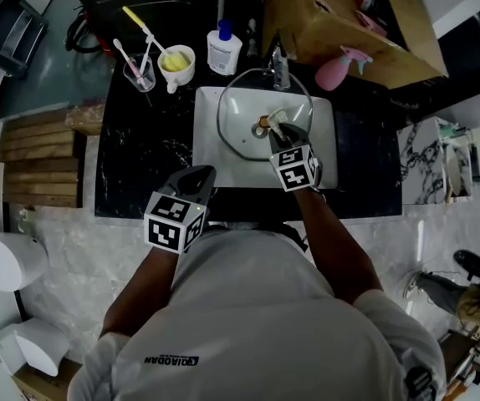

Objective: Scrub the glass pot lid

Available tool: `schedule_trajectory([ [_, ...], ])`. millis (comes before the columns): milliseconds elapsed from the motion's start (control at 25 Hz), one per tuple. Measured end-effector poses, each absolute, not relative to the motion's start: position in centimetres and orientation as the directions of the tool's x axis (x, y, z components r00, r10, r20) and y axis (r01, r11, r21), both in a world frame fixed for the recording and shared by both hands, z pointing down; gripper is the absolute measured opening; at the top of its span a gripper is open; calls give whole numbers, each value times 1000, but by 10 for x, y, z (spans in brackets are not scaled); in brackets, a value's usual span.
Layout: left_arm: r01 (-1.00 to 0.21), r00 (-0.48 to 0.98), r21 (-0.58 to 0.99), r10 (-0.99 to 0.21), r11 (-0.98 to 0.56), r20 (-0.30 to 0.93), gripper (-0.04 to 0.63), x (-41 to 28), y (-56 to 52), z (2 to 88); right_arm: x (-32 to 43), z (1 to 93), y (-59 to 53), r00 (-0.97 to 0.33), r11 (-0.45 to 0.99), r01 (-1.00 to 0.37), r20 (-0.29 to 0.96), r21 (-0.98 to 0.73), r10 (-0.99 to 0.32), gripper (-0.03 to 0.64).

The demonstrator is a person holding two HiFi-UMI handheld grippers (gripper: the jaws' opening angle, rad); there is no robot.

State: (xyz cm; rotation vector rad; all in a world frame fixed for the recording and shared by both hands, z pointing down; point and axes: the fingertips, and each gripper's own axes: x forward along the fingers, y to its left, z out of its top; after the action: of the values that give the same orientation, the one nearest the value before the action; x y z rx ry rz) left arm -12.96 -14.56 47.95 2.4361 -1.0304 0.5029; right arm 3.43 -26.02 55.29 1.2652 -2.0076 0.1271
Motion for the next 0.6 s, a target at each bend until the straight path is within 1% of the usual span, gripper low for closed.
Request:
schedule_trajectory([
  [280, -745, 650, 253, -585, -617, 486, 15, -139, -144, 477, 24, 560, -260, -246, 509, -820, 642, 262, -726, 113],
  [600, -745, 649, 261, -579, -614, 493, 15, -143, -135, 484, 6, 567, -254, -279, 545, -802, 652, 245, -705, 123],
])
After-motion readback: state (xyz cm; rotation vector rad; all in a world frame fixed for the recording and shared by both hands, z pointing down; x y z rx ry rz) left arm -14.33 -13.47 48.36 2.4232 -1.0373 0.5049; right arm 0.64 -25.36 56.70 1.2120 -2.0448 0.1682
